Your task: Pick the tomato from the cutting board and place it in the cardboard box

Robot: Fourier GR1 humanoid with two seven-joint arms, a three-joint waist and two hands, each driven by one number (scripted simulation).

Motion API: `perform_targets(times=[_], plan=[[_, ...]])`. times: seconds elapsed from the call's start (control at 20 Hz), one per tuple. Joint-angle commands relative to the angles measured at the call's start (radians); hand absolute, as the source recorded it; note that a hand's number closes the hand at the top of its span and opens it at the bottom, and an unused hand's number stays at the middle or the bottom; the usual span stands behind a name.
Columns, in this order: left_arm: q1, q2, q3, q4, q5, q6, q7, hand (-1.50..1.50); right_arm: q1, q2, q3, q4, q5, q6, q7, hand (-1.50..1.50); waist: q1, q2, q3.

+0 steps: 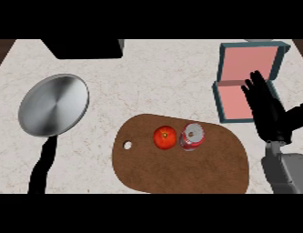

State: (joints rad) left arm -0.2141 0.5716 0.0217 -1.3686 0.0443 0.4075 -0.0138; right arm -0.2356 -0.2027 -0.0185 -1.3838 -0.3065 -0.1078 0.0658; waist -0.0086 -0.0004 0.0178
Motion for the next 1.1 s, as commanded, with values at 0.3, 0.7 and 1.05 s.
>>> perform_targets(times=[0.3,0.7,1.05], plan=[[-0.021,-0.056,-0.224,-0.122,0.046,-0.278,-0.059,0.00,-0.173,-0.354,0.117,-0.228,0.337,0.073,0.038,-1.50,-0.045,-0.017,-0.035],[0.007,-0.063,-0.254,-0.178,0.075,-0.377,-0.082,0.00,-0.049,-0.396,0.213,-0.415,0.492,0.102,-0.076,-1.50,0.003,-0.004,-0.018],[0.006,-0.103,-0.261,-0.143,0.057,-0.389,-0.106,0.00,-0.139,-0.430,0.396,-0.507,0.701,0.209,0.157,-1.50,0.016,-0.002,-0.021]])
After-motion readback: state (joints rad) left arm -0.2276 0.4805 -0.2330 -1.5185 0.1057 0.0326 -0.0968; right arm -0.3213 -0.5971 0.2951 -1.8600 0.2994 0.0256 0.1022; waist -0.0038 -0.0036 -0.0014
